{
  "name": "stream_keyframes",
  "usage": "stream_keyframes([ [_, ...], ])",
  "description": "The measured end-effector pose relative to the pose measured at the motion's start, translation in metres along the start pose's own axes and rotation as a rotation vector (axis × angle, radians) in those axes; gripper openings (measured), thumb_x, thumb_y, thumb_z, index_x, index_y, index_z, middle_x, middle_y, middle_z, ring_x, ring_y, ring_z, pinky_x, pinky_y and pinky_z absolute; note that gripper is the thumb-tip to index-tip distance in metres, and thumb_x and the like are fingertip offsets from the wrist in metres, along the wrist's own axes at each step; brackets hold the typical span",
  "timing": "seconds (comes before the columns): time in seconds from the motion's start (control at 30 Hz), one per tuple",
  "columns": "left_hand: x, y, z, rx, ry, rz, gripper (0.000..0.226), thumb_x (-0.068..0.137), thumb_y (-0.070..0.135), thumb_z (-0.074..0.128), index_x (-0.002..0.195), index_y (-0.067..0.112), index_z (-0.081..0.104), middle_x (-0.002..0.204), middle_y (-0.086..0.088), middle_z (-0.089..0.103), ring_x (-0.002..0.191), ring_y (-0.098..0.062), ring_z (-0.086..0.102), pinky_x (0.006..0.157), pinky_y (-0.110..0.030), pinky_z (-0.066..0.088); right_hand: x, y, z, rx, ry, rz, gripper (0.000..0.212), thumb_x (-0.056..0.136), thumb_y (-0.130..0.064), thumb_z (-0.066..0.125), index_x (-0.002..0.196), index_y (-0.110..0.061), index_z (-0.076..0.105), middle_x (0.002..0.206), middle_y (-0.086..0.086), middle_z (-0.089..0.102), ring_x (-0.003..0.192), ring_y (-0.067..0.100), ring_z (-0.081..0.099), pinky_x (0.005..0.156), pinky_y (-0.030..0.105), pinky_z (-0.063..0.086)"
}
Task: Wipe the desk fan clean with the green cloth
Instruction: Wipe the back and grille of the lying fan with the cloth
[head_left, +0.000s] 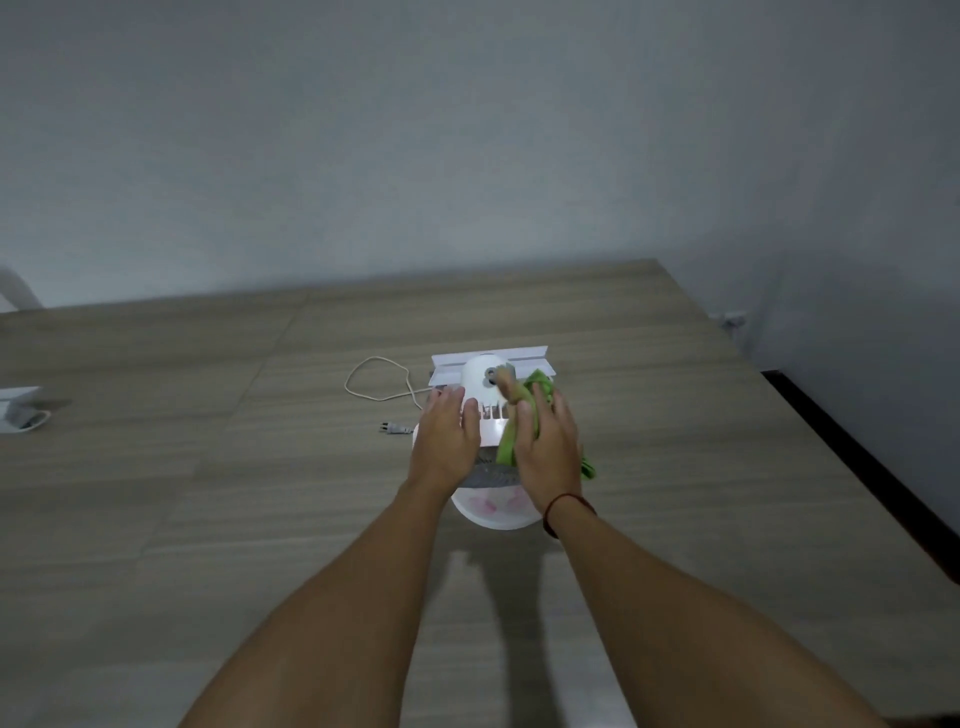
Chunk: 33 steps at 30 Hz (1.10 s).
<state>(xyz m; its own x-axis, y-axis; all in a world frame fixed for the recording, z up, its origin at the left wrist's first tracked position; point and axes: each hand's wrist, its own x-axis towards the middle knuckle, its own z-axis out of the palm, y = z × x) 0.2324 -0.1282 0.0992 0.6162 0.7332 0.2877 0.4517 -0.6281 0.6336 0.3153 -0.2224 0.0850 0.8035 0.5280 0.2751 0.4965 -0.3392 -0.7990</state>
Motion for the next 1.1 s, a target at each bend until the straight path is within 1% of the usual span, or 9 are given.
stream_keyframes([
  [0.17, 0.0, -0.005, -0.001, -0.06, -0.009, 0.012, 0.03, 0.101, 0.021, 0.034, 0.109, 0.0, 0.056, 0.111, -0.017, 0.06, 0.111, -0.032, 0.051, 0.096, -0.045, 0.042, 0.014, 0.019, 0.002, 0.289, 0.08, 0.327, 0.043, 0.101, -0.032, 0.033, 0.127, -0.009, 0.059, 0.124, 0.019, 0.059, 0.116, 0.033, 0.055, 0.102, 0.042, 0.045],
  [0.33, -0.002, -0.011, -0.003, -0.072, -0.02, 0.026, 0.029, 0.102, 0.019, 0.036, 0.11, -0.001, 0.056, 0.114, -0.017, 0.06, 0.115, -0.034, 0.05, 0.098, -0.044, 0.041, 0.012, 0.041, -0.002, 0.659, 0.028, 0.837, 0.043, 0.096, -0.044, 0.041, 0.111, -0.012, 0.066, 0.11, 0.011, 0.065, 0.099, 0.028, 0.061, 0.088, 0.035, 0.049],
  [0.53, 0.005, -0.006, -0.004, -0.016, -0.042, -0.017, 0.029, 0.101, 0.02, 0.037, 0.098, -0.001, 0.056, 0.101, -0.02, 0.059, 0.099, -0.032, 0.051, 0.084, -0.038, 0.039, 0.002, 0.008, 0.004, 0.39, 0.175, 0.381, 0.039, 0.099, -0.033, 0.037, 0.122, -0.015, 0.062, 0.11, 0.011, 0.065, 0.105, 0.029, 0.061, 0.082, 0.032, 0.051],
  [0.67, 0.011, -0.001, -0.007, -0.041, -0.053, -0.035, 0.029, 0.1, 0.016, 0.038, 0.088, -0.003, 0.057, 0.093, -0.024, 0.061, 0.095, -0.036, 0.054, 0.079, -0.039, 0.04, -0.005, -0.026, 0.02, 0.016, 0.108, -0.098, 0.039, 0.1, -0.028, 0.036, 0.129, -0.017, 0.058, 0.137, 0.006, 0.056, 0.131, 0.025, 0.046, 0.111, 0.042, 0.031],
  [0.73, 0.011, -0.002, -0.011, -0.103, -0.084, -0.032, 0.028, 0.098, 0.012, 0.039, 0.086, -0.003, 0.059, 0.091, -0.025, 0.062, 0.094, -0.038, 0.056, 0.079, -0.041, 0.043, -0.007, -0.03, 0.025, -0.061, 0.053, -0.112, 0.04, 0.1, -0.027, 0.037, 0.135, -0.019, 0.054, 0.151, -0.001, 0.043, 0.145, 0.02, 0.031, 0.117, 0.04, 0.018],
  [0.8, 0.008, -0.005, -0.013, -0.091, -0.112, -0.023, 0.027, 0.1, 0.014, 0.039, 0.088, -0.001, 0.058, 0.095, -0.023, 0.06, 0.098, -0.036, 0.053, 0.081, -0.039, 0.041, -0.003, -0.026, 0.021, -0.027, 0.082, -0.051, 0.039, 0.1, -0.026, 0.037, 0.136, -0.019, 0.053, 0.151, -0.001, 0.043, 0.144, 0.019, 0.032, 0.119, 0.04, 0.02],
  [0.9, 0.004, -0.009, -0.011, -0.055, -0.105, -0.023, 0.029, 0.101, 0.022, 0.037, 0.096, 0.0, 0.056, 0.102, -0.021, 0.058, 0.102, -0.032, 0.05, 0.085, -0.039, 0.041, 0.005, -0.012, 0.013, 0.104, 0.143, 0.074, 0.037, 0.101, -0.025, 0.034, 0.126, -0.013, 0.059, 0.13, 0.01, 0.059, 0.123, 0.028, 0.052, 0.103, 0.042, 0.041],
  [1.0, 0.004, -0.011, -0.006, -0.063, -0.082, -0.002, 0.03, 0.102, 0.022, 0.037, 0.1, -0.001, 0.056, 0.105, -0.02, 0.059, 0.105, -0.035, 0.051, 0.09, -0.044, 0.043, 0.014, 0.012, 0.006, 0.345, 0.178, 0.45, 0.039, 0.099, -0.034, 0.035, 0.111, -0.011, 0.064, 0.104, 0.013, 0.065, 0.104, 0.034, 0.062, 0.091, 0.043, 0.051],
  [1.1, 0.005, -0.012, -0.003, -0.053, -0.073, 0.002, 0.031, 0.102, 0.022, 0.037, 0.105, -0.002, 0.057, 0.111, -0.02, 0.06, 0.111, -0.034, 0.051, 0.094, -0.041, 0.041, 0.013, 0.038, 0.002, 0.637, 0.057, 0.874, 0.048, 0.092, -0.051, 0.045, 0.109, -0.01, 0.064, 0.099, 0.01, 0.063, 0.099, 0.031, 0.063, 0.094, 0.044, 0.052],
])
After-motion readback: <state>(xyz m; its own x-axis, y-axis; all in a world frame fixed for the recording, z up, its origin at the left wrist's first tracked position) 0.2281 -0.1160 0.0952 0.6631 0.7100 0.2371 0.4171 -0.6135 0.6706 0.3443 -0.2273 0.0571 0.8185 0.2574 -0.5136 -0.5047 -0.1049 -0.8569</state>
